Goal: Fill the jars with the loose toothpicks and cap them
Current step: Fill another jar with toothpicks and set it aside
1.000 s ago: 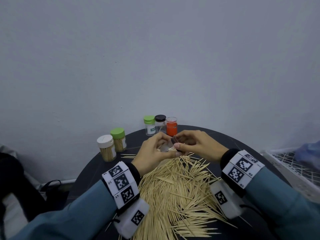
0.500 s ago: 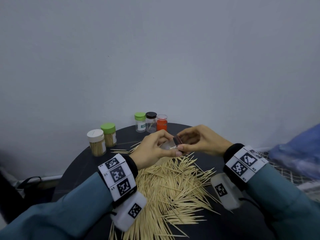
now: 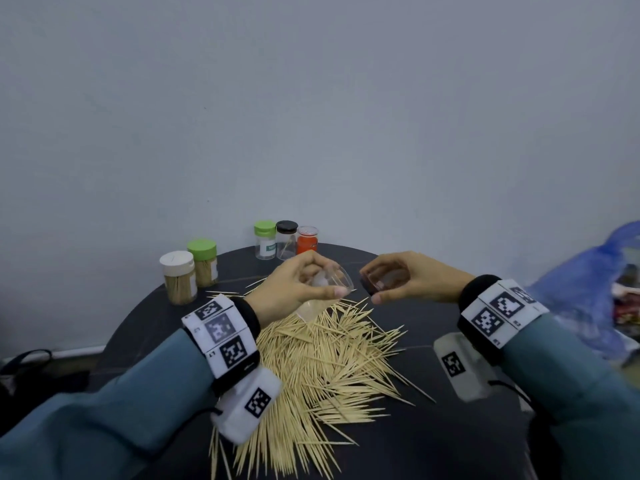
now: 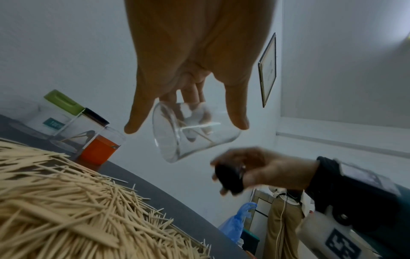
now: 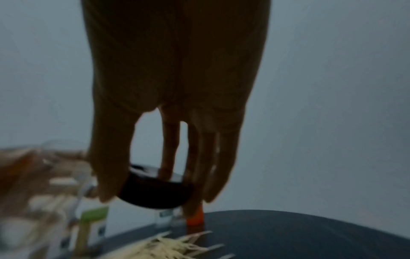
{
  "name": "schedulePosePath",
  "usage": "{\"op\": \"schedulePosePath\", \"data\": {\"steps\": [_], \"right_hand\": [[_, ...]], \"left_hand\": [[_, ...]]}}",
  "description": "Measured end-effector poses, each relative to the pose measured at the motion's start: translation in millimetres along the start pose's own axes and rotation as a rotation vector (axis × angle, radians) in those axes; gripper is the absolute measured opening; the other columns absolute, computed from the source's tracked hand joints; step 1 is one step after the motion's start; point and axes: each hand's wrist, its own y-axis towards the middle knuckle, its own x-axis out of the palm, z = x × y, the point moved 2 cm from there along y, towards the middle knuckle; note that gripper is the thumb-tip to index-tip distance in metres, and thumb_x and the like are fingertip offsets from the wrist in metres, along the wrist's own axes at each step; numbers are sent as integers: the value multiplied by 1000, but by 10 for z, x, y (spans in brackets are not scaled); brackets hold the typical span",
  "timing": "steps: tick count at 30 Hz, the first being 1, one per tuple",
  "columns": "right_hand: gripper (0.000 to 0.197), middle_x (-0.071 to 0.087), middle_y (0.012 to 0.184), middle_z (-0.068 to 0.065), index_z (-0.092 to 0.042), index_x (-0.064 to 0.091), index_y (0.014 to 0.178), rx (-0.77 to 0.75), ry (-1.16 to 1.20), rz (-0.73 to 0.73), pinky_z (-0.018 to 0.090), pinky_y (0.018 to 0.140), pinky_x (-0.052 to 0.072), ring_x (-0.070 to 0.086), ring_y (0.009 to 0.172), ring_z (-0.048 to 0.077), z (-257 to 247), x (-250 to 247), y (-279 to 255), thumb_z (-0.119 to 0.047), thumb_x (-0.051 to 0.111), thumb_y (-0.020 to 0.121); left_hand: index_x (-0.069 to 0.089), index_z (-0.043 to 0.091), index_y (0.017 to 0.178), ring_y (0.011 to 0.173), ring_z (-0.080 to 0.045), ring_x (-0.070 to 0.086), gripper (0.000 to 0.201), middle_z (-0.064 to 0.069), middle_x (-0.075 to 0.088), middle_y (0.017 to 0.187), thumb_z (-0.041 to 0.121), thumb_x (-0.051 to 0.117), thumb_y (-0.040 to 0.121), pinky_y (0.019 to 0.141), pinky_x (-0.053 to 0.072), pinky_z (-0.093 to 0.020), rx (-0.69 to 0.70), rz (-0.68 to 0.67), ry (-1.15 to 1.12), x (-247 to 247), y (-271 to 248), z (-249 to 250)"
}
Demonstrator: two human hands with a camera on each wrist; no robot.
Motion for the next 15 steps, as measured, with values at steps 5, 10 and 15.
{"op": "schedulePosePath", "data": {"steps": [5, 10, 15], "right_hand": [[51, 60, 121, 4, -19, 55, 124, 411, -616, -277, 24, 83, 44, 56, 108, 19, 351, 107, -153, -21, 74, 76], [61, 50, 131, 8, -12, 45, 128, 595, -743, -327, 30, 90, 45, 50, 119, 23, 580, 257, -274, -26, 74, 76], [60, 49, 121, 5, -19, 47, 121, 515, -695, -172, 32, 93, 45, 50, 116, 22, 537, 267, -338, -35, 76, 72]], "left_hand": [[56, 5, 113, 105, -7, 63, 44, -1, 68, 113, 12, 76, 74, 76, 46, -5, -1, 59, 15, -52, -32, 1], [58, 8, 112, 109, -11, 61, 46, 2, 68, 112, 20, 78, 72, 94, 45, -24, -4, 84, 39, -65, -35, -10], [58, 7, 111, 110, -15, 61, 49, 0, 68, 112, 21, 79, 69, 101, 45, -37, -18, 113, 24, -78, -27, -29]]}}
